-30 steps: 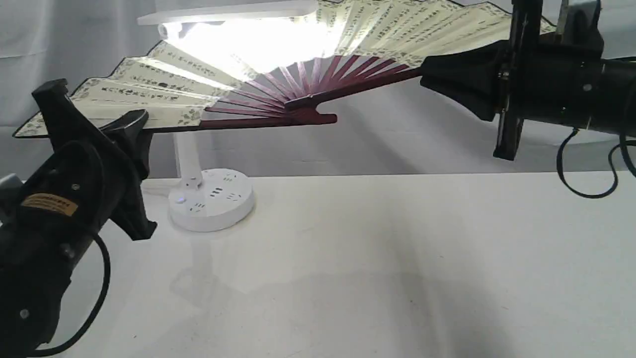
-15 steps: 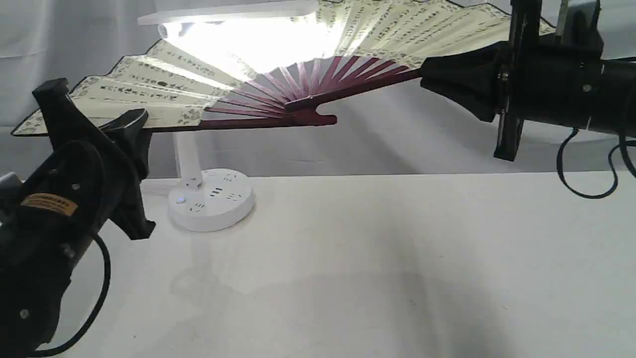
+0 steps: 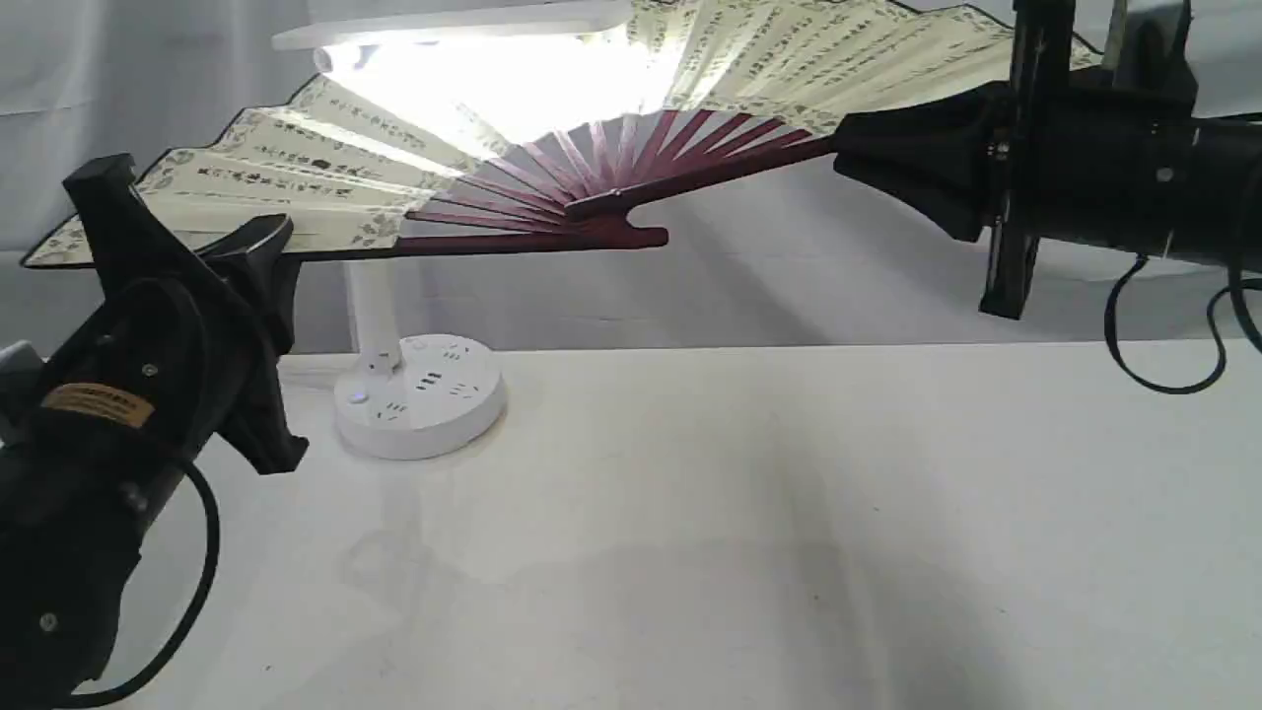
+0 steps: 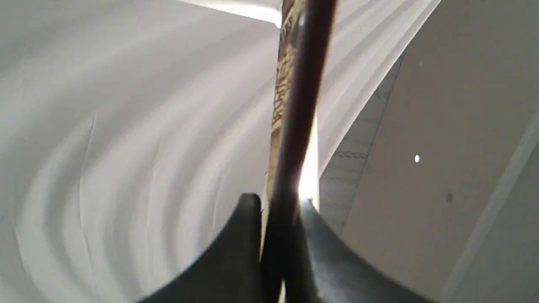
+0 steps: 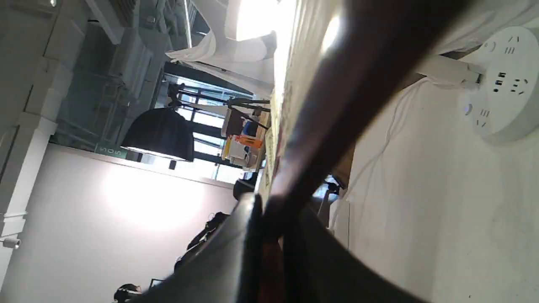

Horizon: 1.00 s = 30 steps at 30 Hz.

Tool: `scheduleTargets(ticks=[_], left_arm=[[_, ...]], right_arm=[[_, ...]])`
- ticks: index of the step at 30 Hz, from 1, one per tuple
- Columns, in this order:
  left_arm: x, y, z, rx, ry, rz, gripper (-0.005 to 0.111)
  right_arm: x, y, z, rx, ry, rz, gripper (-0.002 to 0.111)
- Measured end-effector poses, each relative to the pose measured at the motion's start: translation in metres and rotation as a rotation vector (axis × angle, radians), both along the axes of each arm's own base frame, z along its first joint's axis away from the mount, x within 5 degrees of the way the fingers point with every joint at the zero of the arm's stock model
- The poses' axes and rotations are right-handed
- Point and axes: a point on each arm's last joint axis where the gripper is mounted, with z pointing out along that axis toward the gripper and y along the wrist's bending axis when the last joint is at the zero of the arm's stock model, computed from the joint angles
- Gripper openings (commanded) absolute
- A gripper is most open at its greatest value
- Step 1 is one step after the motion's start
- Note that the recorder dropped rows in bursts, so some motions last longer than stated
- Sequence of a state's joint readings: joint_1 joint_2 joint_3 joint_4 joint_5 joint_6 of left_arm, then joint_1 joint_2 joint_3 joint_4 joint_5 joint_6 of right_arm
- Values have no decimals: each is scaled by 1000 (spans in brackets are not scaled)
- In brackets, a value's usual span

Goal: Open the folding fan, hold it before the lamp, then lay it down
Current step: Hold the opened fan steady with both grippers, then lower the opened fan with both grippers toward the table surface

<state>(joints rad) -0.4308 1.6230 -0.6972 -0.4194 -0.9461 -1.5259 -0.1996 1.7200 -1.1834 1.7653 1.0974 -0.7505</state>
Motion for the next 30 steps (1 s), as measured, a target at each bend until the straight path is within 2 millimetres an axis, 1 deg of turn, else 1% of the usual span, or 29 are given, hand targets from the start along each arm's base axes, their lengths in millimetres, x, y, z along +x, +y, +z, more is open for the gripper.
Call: scheduleTargets(ticks=[9,16,26,30], left_arm=[[0,0,1,50,-12,5,0],[0,0,2,54,-18,7,0],[-1,-2,-10,57,130,-30,0],[-2,-3,-16,58,190,-43,0]], right_arm=[[0,0,0,-7,0,2,0],[0,0,-1,-7,0,0,0],[0,-1,-6,-66,18,-9,0],[-1,-2,-15,-76,52,-27,0]])
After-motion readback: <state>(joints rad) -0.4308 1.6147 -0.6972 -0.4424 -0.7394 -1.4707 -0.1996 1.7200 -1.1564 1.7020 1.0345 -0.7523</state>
